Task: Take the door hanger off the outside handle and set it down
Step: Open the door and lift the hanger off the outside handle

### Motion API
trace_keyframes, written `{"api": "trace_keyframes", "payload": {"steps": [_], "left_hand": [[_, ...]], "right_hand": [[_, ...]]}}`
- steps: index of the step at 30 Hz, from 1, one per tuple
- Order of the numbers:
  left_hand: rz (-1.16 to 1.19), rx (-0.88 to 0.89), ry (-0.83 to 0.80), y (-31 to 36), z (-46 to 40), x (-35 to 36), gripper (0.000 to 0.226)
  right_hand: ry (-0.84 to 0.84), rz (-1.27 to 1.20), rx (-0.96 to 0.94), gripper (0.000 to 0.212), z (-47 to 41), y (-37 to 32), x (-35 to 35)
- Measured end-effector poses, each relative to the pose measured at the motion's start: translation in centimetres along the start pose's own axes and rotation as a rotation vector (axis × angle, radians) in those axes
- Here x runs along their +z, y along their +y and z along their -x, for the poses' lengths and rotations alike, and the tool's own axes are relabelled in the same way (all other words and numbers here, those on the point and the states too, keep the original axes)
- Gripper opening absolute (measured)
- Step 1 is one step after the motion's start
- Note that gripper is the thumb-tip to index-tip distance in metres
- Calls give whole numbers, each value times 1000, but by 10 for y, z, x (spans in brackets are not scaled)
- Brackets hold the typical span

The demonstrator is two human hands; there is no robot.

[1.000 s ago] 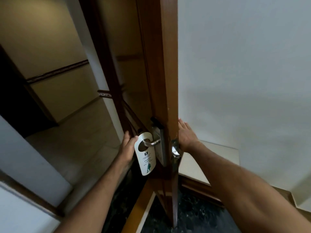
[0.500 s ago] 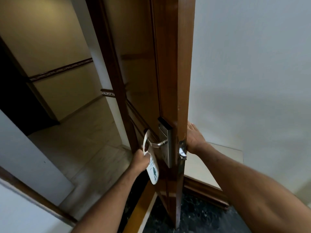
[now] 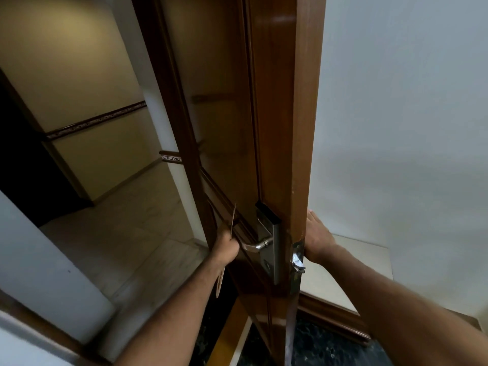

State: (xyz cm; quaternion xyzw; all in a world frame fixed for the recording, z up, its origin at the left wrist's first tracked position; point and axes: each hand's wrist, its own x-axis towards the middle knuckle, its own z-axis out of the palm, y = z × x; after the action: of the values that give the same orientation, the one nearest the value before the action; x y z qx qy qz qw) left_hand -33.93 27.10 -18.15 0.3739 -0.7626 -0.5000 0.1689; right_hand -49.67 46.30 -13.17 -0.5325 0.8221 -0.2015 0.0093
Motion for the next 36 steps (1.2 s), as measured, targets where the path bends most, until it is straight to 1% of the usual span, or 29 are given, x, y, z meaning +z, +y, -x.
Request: {"api": "trace_keyframes", "payload": {"steps": [2,4,7,9,11,13,15,17,19,21,22,23,25,27,28,29,30,31,32,34,36], "left_hand": [[-38,10,-6,0,-9,-7,56],[-122,-29,20,0,-18,-17,65],[-224,-89,79,-1,-16,-30,90],[-210,-76,88,-7,-5,-41,108],[-155,-69,95,-14,8,-54,114],[1,-63,145,-17,21,-68,107],[158,-53,252,-14,34,-79,89],[272,-37,344,-10,49,-92,69],[378,17,399,-5,68,-104,46],[376,84,500,2,89,-117,28],[367,124,561,8,100,-122,24],[372,163,624,15,111,-127,24],[409,205,729,28,132,-139,25],[441,205,792,37,151,-148,15],[434,199,845,39,161,-155,16],[414,192,892,40,170,-162,16],[389,184,933,41,177,-166,11],[359,177,987,42,188,-172,10],[324,176,1013,41,194,-177,12],[233,160,1062,45,206,-185,7],[172,165,1162,46,217,-192,10]], "right_hand": [[5,-47,32,58,2,-4,-3],[8,-86,54,65,1,-6,-3],[19,-57,38,54,1,-6,-1],[35,2,-7,48,0,-3,3],[30,113,-87,47,-2,-1,5],[50,191,-218,40,-5,-3,5],[138,222,-329,28,-7,-8,4],[171,222,-390,17,-7,-16,3],[121,259,-457,16,-9,-23,4],[-1,311,-520,26,-14,-32,10],[-68,348,-540,32,-16,-38,11],[-124,404,-553,38,-18,-44,13],[-156,469,-614,45,-24,-60,20],[-138,406,-634,41,-28,-75,27],[-170,387,-639,37,-33,-86,32],[-222,389,-638,34,-35,-94,38],[-258,389,-641,33,-37,-100,45],[-265,375,-676,34,-43,-109,53],[-276,371,-702,38,-46,-116,59],[-298,348,-776,48,-55,-132,70],[-324,270,-870,53,-68,-151,78]]}}
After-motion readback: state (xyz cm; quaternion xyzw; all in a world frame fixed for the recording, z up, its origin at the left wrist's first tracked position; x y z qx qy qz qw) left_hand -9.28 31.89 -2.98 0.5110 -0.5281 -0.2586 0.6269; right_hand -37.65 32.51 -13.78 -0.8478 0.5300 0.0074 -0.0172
